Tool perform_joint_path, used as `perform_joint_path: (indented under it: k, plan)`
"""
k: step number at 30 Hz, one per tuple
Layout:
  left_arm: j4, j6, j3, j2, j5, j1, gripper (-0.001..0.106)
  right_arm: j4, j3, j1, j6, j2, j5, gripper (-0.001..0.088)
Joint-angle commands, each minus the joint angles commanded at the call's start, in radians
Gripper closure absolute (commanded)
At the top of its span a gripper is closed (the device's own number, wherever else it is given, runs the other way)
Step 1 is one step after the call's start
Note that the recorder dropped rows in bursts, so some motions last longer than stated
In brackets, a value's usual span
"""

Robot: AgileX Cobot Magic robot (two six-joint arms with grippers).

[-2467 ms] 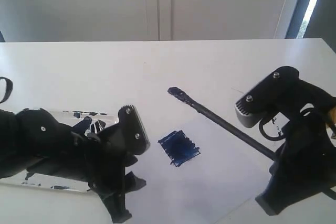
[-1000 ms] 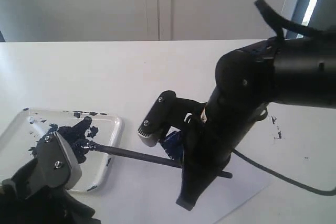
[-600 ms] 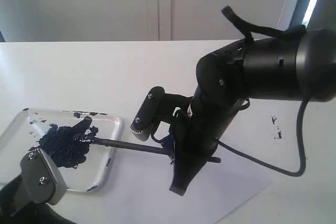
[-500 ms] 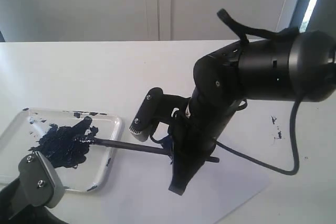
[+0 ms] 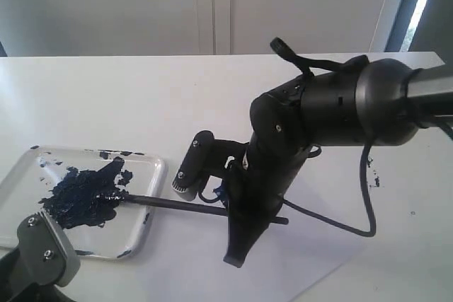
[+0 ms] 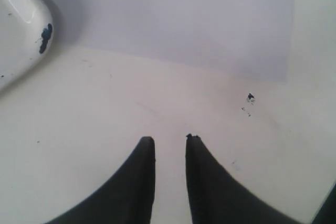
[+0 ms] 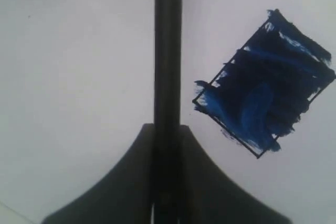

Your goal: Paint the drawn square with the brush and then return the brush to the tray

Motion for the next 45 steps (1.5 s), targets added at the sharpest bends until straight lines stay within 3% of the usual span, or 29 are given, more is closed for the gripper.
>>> perform_joint_path:
  k: [5,10,16,18,19,23,28,32,36,40,45]
  plan:
    - [0.000,0.000,0.000,0.000,-0.022,0.000,0.078,-0.002,0.000,0.000,0.000,0.000,-0.015,0.0394]
    - [0.000,0.000,0.000,-0.002,-0.048,0.000,0.078,-0.011,0.000,0.000,0.000,-0.079,-0.040,0.0384]
    - [-0.052,0.018,0.000,-0.112,-0.155,0.002,0.082,-0.024,0.000,0.000,0.047,-0.358,-0.039,0.0387]
    - [-0.167,0.143,0.000,-0.171,-0.202,0.002,0.082,-0.082,0.000,0.000,0.125,-0.452,-0.055,0.0431]
    - [-0.280,0.263,0.000,-0.200,-0.238,0.002,0.082,-0.124,0.000,0.000,0.188,-0.509,-0.064,0.0467]
    - [-0.880,0.825,-0.018,-0.290,-0.503,0.002,0.082,-0.209,0.000,0.000,0.303,-0.641,-0.094,0.0587]
    - [-0.890,0.873,-0.082,-0.389,-0.580,-0.001,0.082,-0.223,0.000,0.000,0.334,-0.768,-0.115,0.0744]
    - [-0.890,0.948,-0.145,-0.450,-0.734,-0.001,0.082,-0.297,0.000,0.000,0.424,-0.838,-0.115,0.0868]
    - [-0.860,1.011,-0.191,-0.483,-0.840,-0.001,0.082,-0.509,0.002,0.000,0.648,-0.898,-0.118,0.0868]
    - [-0.773,1.011,-0.198,-0.489,-0.846,-0.001,0.082,-0.821,0.008,0.000,0.940,-0.948,-0.103,0.0868]
    - [-0.816,1.011,-0.198,-0.489,-0.846,-0.001,0.082,-1.165,0.008,0.000,1.244,-0.991,-0.045,0.0868]
